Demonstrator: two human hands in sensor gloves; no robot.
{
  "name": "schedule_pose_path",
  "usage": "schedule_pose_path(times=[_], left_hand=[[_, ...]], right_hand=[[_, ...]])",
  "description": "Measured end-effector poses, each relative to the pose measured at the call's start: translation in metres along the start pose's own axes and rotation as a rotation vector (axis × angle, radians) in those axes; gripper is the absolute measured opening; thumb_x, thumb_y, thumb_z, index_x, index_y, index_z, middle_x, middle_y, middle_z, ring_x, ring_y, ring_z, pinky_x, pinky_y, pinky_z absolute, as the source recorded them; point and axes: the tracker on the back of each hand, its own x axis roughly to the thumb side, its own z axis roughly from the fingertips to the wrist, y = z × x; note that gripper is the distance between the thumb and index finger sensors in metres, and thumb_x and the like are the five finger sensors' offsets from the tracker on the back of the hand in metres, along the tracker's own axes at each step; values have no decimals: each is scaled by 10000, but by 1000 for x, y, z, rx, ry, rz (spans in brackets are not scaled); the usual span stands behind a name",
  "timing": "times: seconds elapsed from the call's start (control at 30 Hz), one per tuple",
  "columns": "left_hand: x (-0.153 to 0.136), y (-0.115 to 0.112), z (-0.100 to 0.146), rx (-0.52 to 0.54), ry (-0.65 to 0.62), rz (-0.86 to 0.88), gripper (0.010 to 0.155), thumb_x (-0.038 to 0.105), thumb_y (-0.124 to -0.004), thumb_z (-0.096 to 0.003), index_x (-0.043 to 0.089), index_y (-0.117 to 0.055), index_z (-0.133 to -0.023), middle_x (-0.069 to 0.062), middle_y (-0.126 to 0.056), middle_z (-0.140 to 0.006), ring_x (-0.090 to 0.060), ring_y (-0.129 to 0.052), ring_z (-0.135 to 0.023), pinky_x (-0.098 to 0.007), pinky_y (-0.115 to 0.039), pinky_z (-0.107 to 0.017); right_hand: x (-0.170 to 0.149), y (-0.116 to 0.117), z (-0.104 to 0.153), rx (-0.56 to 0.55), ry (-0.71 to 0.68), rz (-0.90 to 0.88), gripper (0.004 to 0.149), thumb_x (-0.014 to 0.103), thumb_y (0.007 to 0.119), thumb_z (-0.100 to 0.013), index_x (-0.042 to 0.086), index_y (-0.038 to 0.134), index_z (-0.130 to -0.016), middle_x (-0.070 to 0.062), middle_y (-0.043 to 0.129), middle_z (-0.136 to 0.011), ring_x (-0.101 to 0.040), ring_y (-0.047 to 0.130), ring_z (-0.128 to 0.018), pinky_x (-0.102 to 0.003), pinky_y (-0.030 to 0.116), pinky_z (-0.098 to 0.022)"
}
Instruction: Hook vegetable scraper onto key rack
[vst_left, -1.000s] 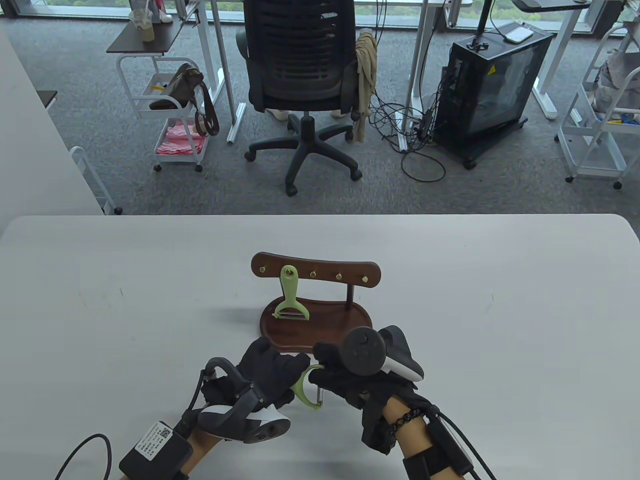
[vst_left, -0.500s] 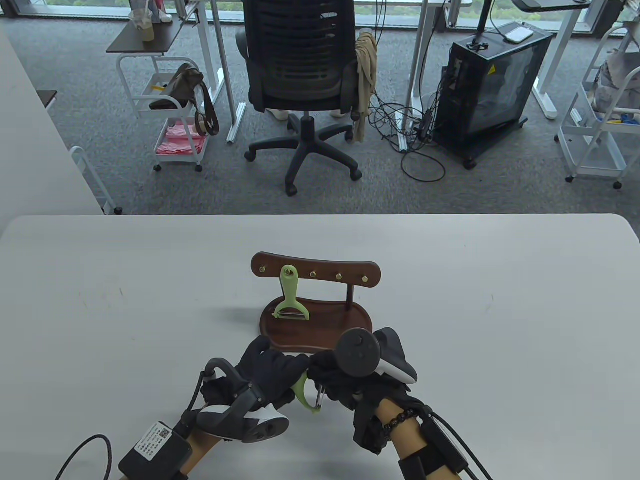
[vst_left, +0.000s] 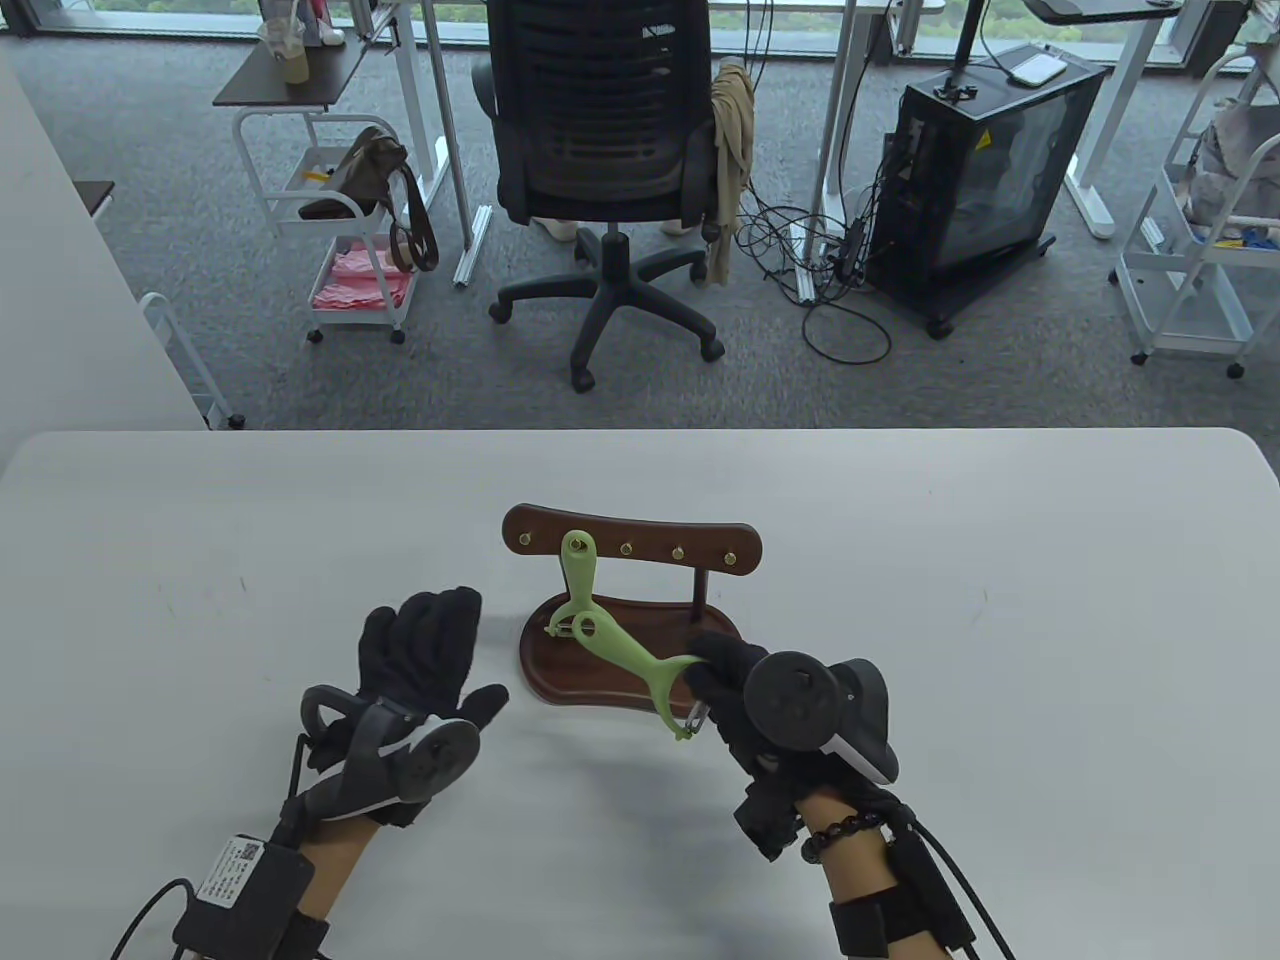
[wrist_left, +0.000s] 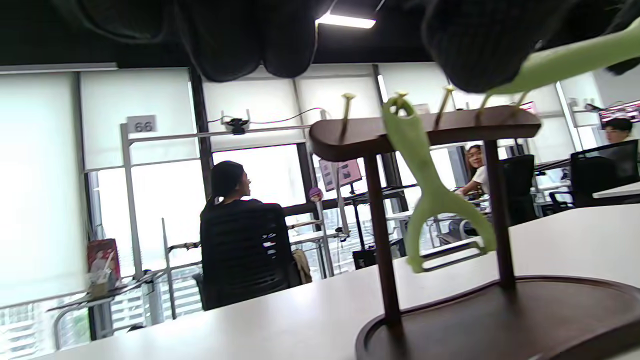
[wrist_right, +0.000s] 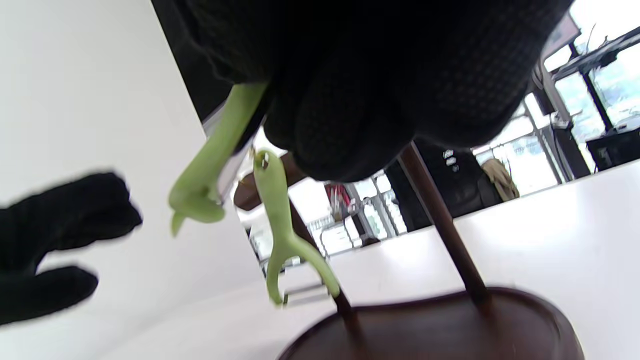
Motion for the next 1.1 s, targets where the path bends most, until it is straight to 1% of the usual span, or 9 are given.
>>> schedule_pose_path(times=[0.13, 0.2, 0.33, 0.6, 0.77, 0.93, 1.1], left_hand=[[-17, -12, 2, -61, 64, 33, 935, 533, -755, -505, -16, -342, -1140, -259, -567, -1127, -521, -702, -1015, -768, -558, -701], [-19, -14, 2, -71, 72, 30, 930, 533, -755, -504, -13, -350, -1139, -259, -574, -1125, -519, -708, -1013, -767, -561, -700], [-17, -16, 2, -78, 70, 26, 928, 533, -757, -502, -11, -356, -1139, -252, -578, -1125, -515, -714, -1011, -767, -563, -699], [-15, -16, 2, -83, 59, 14, 924, 533, -757, -502, -10, -366, -1139, -249, -587, -1123, -515, -717, -1009, -766, -564, -699], [-16, -16, 2, -94, 67, 16, 919, 531, -757, -503, -8, -369, -1139, -251, -590, -1121, -516, -721, -1006, -766, -565, -698], [-16, -15, 2, -102, 68, 12, 918, 532, -757, -503, -6, -372, -1139, -250, -592, -1121, -515, -725, -1005, -766, -566, -698], [-16, -15, 2, -112, 70, 9, 918, 532, -756, -503, -7, -373, -1139, -252, -591, -1122, -516, -724, -1005, -767, -565, -698]], right_hand=[[-5, -12, 3, -153, 15, 21, 464, 319, 763, -527, 48, 811, -901, -36, 1016, -660, -155, 1097, -438, -355, 996, -349], [-10, -15, 4, -192, 37, 24, 462, 319, 761, -529, 50, 810, -902, -34, 1014, -662, -154, 1097, -439, -354, 997, -350], [-23, -17, 5, -213, 85, 31, 463, 318, 760, -531, 45, 806, -902, -38, 1013, -663, -155, 1098, -442, -356, 996, -351], [-38, -19, 7, -202, 127, 30, 464, 319, 762, -530, 39, 813, -896, -39, 1016, -655, -155, 1100, -434, -358, 996, -346], [-44, -15, 7, -179, 136, 47, 463, 321, 764, -530, 39, 816, -893, -39, 1020, -653, -154, 1102, -436, -358, 997, -346], [-48, -2, 6, -145, 156, 73, 468, 330, 756, -540, 45, 798, -909, -47, 1014, -677, -168, 1107, -462, -367, 994, -362], [-55, 21, 2, -32, 191, 145, 485, 339, 747, -547, 37, 785, -924, -78, 1009, -719, -210, 1117, -514, -396, 990, -390]])
